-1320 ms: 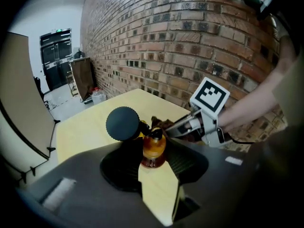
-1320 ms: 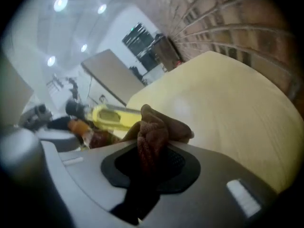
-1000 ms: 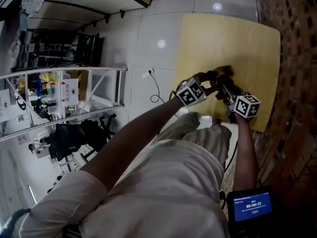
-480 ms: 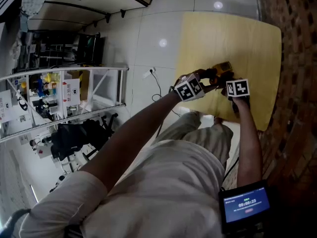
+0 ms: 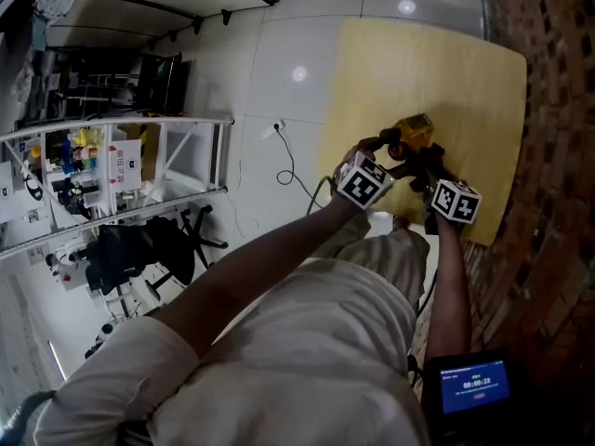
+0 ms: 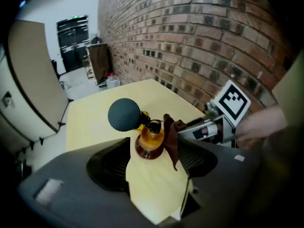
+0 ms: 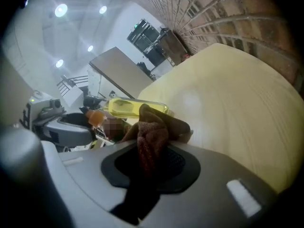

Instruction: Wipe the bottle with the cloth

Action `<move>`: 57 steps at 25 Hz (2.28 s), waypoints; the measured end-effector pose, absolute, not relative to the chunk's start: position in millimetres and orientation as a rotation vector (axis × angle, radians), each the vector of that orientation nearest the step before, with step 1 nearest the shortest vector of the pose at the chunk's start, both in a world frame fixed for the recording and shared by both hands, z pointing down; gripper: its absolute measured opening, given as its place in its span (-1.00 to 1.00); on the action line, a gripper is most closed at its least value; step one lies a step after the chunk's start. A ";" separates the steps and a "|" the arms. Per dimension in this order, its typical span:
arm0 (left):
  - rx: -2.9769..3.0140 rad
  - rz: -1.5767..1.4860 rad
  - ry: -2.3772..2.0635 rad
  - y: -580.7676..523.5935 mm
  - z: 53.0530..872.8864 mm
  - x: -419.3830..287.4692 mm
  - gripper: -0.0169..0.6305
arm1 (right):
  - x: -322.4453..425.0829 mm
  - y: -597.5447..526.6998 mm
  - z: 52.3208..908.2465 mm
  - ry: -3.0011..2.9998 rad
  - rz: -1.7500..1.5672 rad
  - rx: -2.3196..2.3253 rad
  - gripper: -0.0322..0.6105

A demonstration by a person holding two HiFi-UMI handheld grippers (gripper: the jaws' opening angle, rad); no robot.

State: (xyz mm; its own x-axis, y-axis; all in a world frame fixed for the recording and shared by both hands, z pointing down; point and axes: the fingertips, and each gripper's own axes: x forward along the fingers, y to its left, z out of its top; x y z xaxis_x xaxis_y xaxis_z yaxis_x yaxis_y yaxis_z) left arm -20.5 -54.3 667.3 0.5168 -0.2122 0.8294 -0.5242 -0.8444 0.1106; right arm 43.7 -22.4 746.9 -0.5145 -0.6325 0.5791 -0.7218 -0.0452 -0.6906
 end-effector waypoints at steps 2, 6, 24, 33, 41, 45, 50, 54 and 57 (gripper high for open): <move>2.295 1.153 -0.723 -55.2 662.8 -18.3 0.08 | 41.6 -22.1 734.5 -2.189 1.611 1.501 -0.64; 2.180 1.050 -0.860 -65.0 650.4 -14.6 -0.10 | 46.7 -25.7 719.2 -2.314 1.611 1.484 -0.63; 2.400 1.466 -0.235 -68.3 660.1 -12.6 -0.47 | 3.9 -59.8 691.2 -2.546 1.164 1.129 -0.63; 2.479 1.503 -0.013 -77.6 658.6 -2.9 -0.47 | 22.4 -96.7 717.6 -2.415 1.521 1.377 -0.64; 2.470 1.540 0.036 -69.2 662.3 -12.7 -0.46 | 13.3 -90.1 791.4 -2.096 1.498 1.052 -0.65; 2.533 1.554 0.066 -67.9 659.5 -14.3 -0.46 | 19.7 -82.5 783.2 -2.061 1.501 1.109 -0.65; 2.489 1.521 -0.012 -71.3 662.8 -19.6 -0.37 | 42.6 -41.8 765.8 -2.051 1.834 1.360 -0.64; 2.436 1.474 -0.189 -74.6 664.8 -20.3 -0.09 | 50.4 -1.1 760.6 -2.043 1.912 1.451 -0.64; 2.385 1.475 -0.357 -80.5 663.7 -23.0 -0.01 | 51.3 8.1 756.2 -2.064 1.917 1.494 -0.64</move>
